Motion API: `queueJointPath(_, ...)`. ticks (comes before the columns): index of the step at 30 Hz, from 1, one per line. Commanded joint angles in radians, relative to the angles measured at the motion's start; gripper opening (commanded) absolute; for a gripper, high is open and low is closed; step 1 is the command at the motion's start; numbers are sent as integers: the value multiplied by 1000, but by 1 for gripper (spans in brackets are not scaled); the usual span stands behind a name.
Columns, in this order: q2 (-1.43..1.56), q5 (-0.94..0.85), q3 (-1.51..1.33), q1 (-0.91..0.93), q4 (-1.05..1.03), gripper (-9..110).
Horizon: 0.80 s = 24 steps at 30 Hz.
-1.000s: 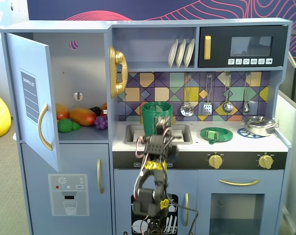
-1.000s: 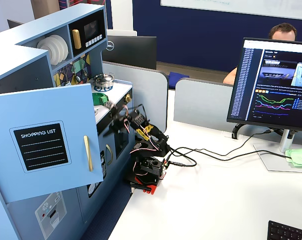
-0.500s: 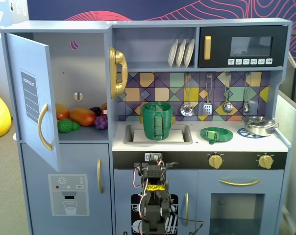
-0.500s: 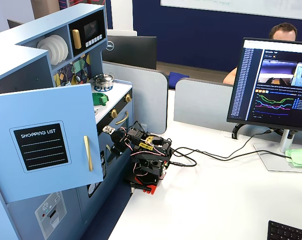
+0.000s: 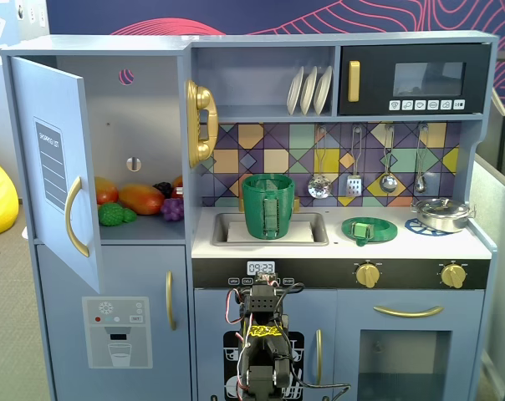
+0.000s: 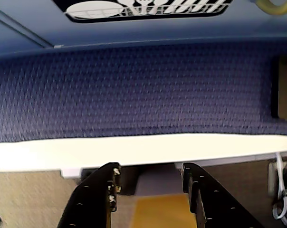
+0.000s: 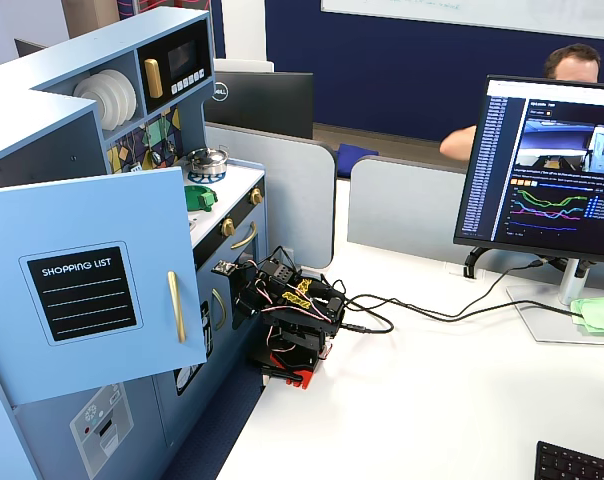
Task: Take off the lid from the green recipient and place it on the counter
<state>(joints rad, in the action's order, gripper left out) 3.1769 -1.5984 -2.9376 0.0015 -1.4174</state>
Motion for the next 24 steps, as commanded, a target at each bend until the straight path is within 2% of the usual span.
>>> queueJointPath(1, 2, 32, -58, 20, -114, 12)
queueJointPath(24, 2, 57, -58, 44, -117, 13)
